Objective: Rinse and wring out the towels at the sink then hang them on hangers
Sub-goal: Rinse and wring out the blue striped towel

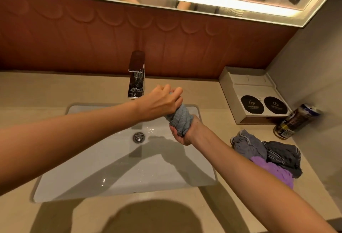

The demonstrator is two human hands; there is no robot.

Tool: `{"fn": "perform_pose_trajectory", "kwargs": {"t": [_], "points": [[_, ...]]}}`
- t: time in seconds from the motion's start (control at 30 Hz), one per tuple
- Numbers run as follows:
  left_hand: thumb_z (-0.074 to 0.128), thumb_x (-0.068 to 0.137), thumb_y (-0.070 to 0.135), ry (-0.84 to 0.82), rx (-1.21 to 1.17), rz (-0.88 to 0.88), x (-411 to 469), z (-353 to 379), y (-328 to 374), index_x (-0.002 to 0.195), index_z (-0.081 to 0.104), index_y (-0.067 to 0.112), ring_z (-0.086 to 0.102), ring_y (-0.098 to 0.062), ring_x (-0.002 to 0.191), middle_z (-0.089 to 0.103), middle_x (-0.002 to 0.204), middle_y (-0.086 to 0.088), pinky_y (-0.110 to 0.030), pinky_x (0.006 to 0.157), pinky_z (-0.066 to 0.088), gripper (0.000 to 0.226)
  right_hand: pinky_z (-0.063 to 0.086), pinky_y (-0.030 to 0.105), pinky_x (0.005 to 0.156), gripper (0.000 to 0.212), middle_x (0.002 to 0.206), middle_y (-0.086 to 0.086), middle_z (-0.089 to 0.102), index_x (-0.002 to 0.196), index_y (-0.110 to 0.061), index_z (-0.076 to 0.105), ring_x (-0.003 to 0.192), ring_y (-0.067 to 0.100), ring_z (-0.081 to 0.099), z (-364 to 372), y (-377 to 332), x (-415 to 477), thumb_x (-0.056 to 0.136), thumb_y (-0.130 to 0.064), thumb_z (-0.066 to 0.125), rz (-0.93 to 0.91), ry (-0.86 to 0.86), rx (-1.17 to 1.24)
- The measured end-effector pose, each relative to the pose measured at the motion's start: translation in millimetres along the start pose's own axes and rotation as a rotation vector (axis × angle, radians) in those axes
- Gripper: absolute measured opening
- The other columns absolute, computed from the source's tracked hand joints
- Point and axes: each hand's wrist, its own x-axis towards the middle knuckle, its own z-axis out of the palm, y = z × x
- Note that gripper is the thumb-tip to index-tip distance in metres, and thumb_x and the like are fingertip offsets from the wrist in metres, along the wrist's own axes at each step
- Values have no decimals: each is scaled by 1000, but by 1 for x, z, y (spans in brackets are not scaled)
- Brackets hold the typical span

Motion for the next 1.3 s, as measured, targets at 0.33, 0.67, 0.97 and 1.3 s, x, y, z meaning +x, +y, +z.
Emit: {"fn": "perform_pose_trajectory", "kwargs": {"t": [0.33, 0.67, 0.97, 1.3], "points": [[72, 58, -10, -298, -250, -382, -5, -15, 30, 111, 58, -7, 61, -28, 55, 62, 83, -24, -27, 41, 40, 55, 33, 15, 24, 45, 32, 8, 53, 85, -3, 60, 19, 19, 46, -1, 7, -9, 100, -29, 27, -213, 136, 64], [53, 83, 6, -347, -861, -856, -23, 8, 64, 113, 46, -1, 59, -40, 91, 63, 101, -24, -33, 64, 39, 31, 51, 33, 49, 25, 82, 15, 61, 85, -1, 63, 63, 31, 58, -1, 6, -10, 88, -10, 39, -625, 440, -396], [63, 73, 5, -156, -1094, -1138, -33, -4, 83, 106, 54, 0, 60, -37, 80, 66, 91, -21, -32, 62, 46, 34, 28, 30, 61, 35, 72, 14, 48, 54, -5, 40, 71, 29, 43, 9, -2, -32, 86, -15, 47, -1011, 463, -915], [65, 70, 0, -186, -1128, -1129, -46, -2, 83, 107, 56, 0, 57, -26, 71, 63, 81, -13, -26, 60, 43, 39, 22, 29, 44, 47, 47, 2, 30, 44, -12, 31, 46, 15, 28, 16, -4, -22, 88, -12, 47, -1196, 318, -1177]]}}
